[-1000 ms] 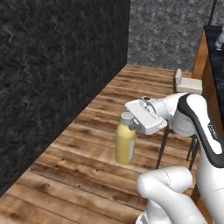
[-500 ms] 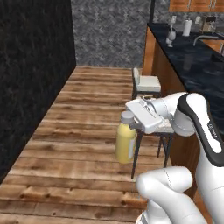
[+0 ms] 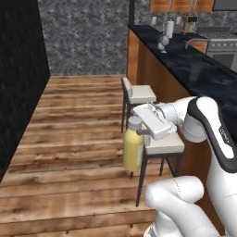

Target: There is a wine glass and glass cup on the dining counter. Place the wine bottle next to the wine glass and the juice bottle next to the glass cup.

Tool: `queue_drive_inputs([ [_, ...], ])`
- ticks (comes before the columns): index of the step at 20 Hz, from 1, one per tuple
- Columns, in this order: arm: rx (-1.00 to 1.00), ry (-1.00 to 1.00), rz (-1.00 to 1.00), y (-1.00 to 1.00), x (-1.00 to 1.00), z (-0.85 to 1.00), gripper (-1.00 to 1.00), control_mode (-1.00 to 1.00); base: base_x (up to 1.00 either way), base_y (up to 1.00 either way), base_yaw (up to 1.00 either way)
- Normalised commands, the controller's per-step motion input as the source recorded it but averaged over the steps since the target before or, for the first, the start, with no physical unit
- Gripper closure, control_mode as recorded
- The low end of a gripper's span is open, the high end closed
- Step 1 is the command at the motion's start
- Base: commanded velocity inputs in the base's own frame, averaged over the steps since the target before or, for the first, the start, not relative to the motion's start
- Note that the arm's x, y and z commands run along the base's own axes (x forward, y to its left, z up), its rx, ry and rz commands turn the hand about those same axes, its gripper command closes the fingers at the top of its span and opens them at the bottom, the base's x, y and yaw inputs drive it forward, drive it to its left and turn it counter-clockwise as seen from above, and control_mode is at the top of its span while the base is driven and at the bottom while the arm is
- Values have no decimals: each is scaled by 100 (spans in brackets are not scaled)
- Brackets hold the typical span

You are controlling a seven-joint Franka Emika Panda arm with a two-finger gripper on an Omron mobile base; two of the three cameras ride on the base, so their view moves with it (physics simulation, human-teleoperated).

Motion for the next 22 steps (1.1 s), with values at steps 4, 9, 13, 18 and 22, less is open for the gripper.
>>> queue_drive_inputs([
  [4,0,0,0,0,0,0,100,100,74,38,-33],
  [9,0,0,0,0,0,0,100,100,75,40,-34],
  [13,0,0,0,0,0,0,100,100,75,41,-34],
  [18,0,0,0,0,0,0,100,100,75,42,-34],
  [22,0,0,0,0,0,0,100,100,73,42,-35],
])
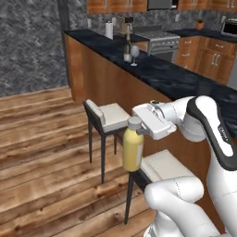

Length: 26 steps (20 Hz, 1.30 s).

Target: There is a wine glass and glass cup on the dining counter. Place the wine bottle next to the wine glass and the juice bottle next to the glass cup.

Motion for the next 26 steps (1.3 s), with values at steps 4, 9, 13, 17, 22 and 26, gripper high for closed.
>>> queue_drive_inputs([
  [4,0,0,0,0,0,0,100,100,66,41,-41],
  [9,0,0,0,0,0,0,100,100,60,36,-47],
  [13,0,0,0,0,0,0,100,100,58,35,-48],
  [17,0,0,0,0,0,0,100,100,58,38,-47],
  [22,0,0,0,0,0,0,100,100,57,38,-48],
  [26,0,0,0,0,0,0,100,100,55,40,-47],
])
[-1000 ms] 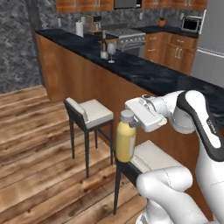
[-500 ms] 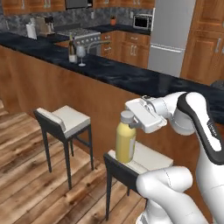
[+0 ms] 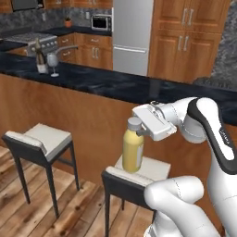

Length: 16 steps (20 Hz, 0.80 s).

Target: There is a wine glass and glass cup on the dining counter. Place the wine bottle next to the wine glass and the juice bottle next to the glass cup.

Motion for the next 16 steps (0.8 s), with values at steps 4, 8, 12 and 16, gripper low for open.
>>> queue_drive_inputs([
  [4,0,0,0,0,0,0,100,100,48,48,-40],
  [8,0,0,0,0,0,0,100,100,47,45,-40],
  [12,0,0,0,0,0,0,100,100,35,55,-31],
  [16,0,0,0,0,0,0,100,100,15,68,-20],
])
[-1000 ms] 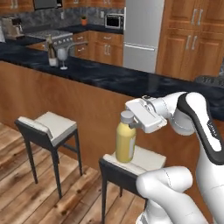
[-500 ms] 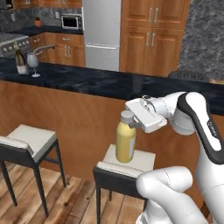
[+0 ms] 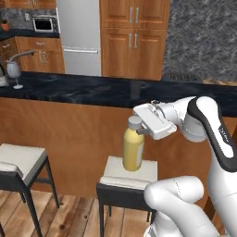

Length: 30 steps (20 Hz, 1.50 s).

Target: There is a wine glass and glass cup on the dining counter. Place the wine bottle next to the wine glass and the juice bottle next to the glass cup.

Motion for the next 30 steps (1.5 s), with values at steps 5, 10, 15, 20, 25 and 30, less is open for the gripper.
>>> queue_drive_inputs([
  [5,0,0,0,0,0,0,100,100,0,74,-14],
  [10,0,0,0,0,0,0,100,100,0,71,-16],
  [15,0,0,0,0,0,0,100,100,2,71,-16],
  [20,0,0,0,0,0,0,100,100,19,61,-30],
  [25,0,0,0,0,0,0,100,100,2,71,-17],
  [30,0,0,0,0,0,0,100,100,1,78,-8],
])
